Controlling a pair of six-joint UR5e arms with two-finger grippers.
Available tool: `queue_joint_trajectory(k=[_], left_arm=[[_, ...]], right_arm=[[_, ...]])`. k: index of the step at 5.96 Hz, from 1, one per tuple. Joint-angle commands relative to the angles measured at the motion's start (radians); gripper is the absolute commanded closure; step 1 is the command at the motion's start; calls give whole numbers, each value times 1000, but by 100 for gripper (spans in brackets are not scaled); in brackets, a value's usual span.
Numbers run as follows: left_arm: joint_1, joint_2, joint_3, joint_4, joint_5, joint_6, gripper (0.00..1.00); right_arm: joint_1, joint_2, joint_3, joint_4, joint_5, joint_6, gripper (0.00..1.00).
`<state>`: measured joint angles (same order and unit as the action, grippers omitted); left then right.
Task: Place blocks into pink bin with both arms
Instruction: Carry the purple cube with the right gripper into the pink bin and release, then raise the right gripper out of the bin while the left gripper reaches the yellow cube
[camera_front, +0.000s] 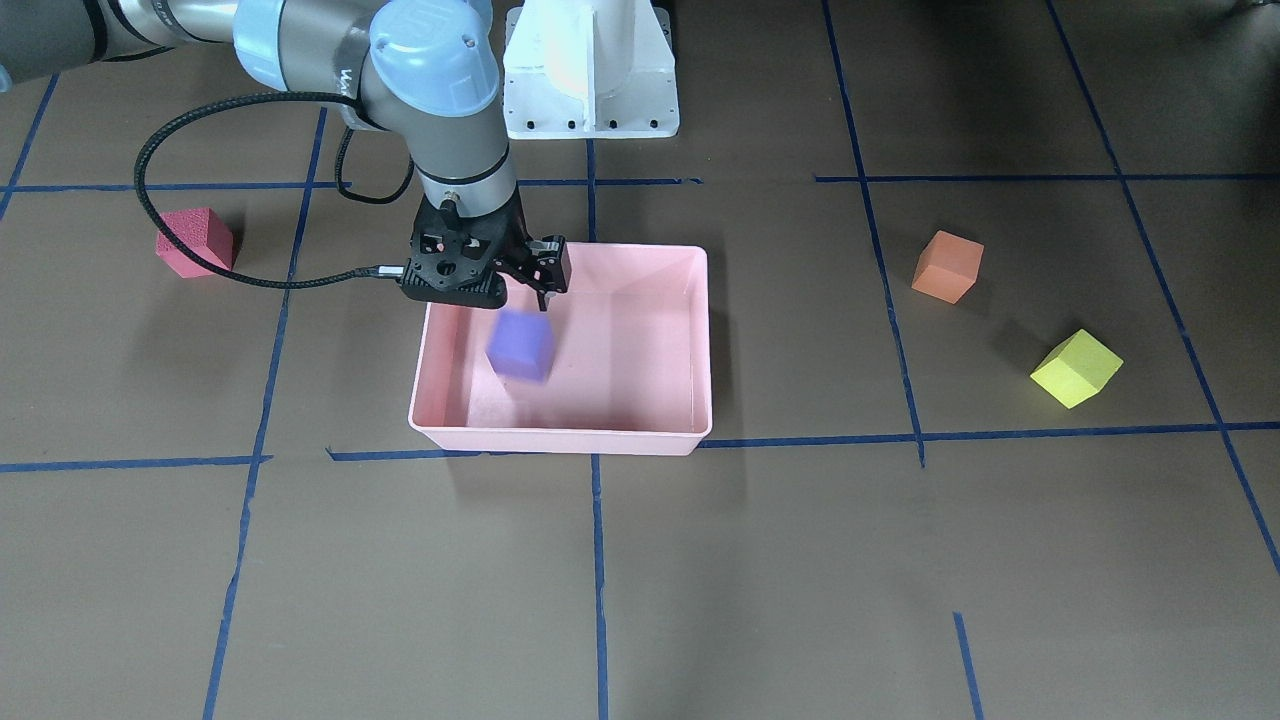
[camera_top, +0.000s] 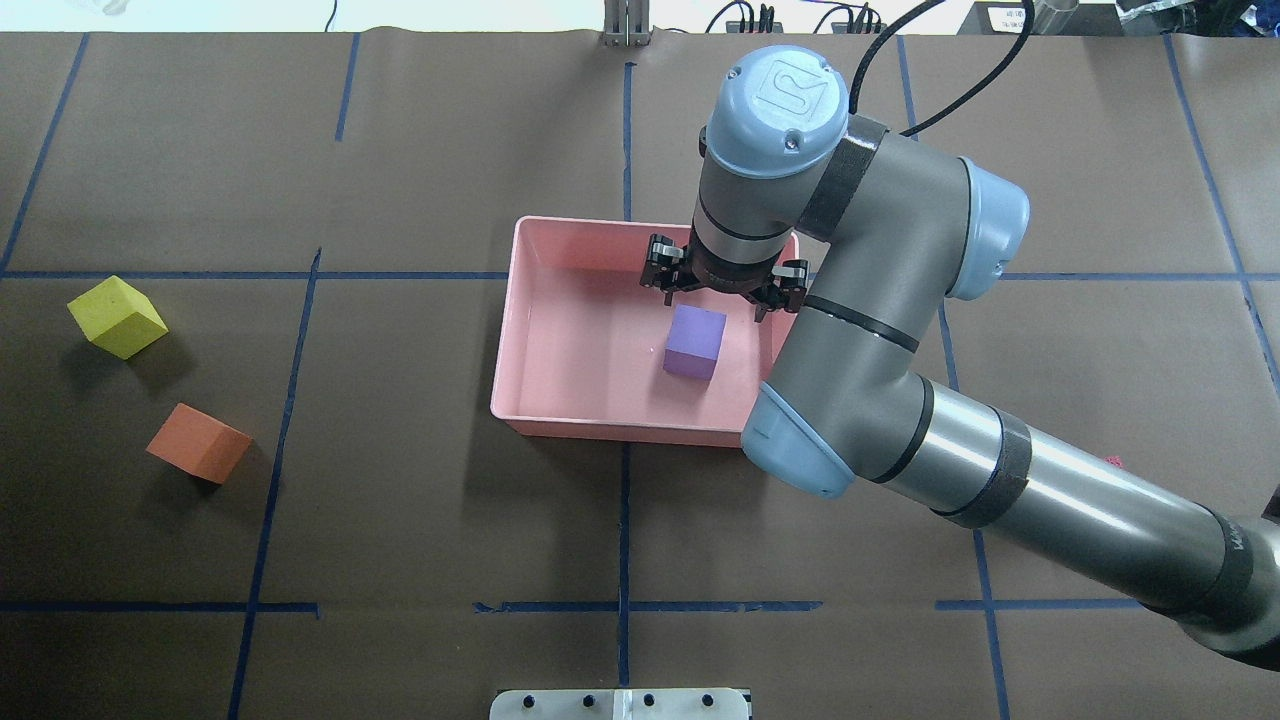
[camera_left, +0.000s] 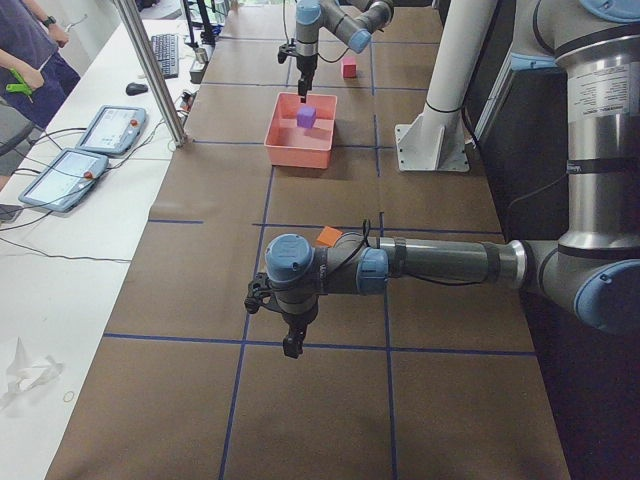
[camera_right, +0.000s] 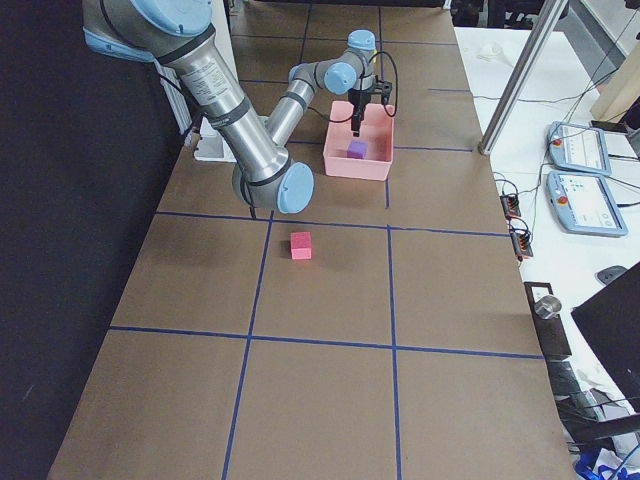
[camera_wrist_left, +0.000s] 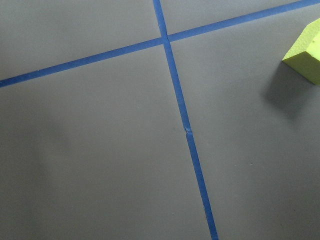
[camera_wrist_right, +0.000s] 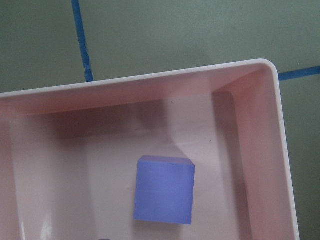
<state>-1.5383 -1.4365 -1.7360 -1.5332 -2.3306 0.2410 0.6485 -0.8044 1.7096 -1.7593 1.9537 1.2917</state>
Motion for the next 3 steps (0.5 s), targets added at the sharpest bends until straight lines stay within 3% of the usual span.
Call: queue_joint_trajectory(k=[1, 3], left_arm=[[10, -87, 16, -75, 0, -5, 0], [53, -172, 70, -149, -9, -6, 0]], right_arm=[[70, -2, 2, -5, 69, -94, 1], [220, -86, 2, -6, 195, -318, 1]])
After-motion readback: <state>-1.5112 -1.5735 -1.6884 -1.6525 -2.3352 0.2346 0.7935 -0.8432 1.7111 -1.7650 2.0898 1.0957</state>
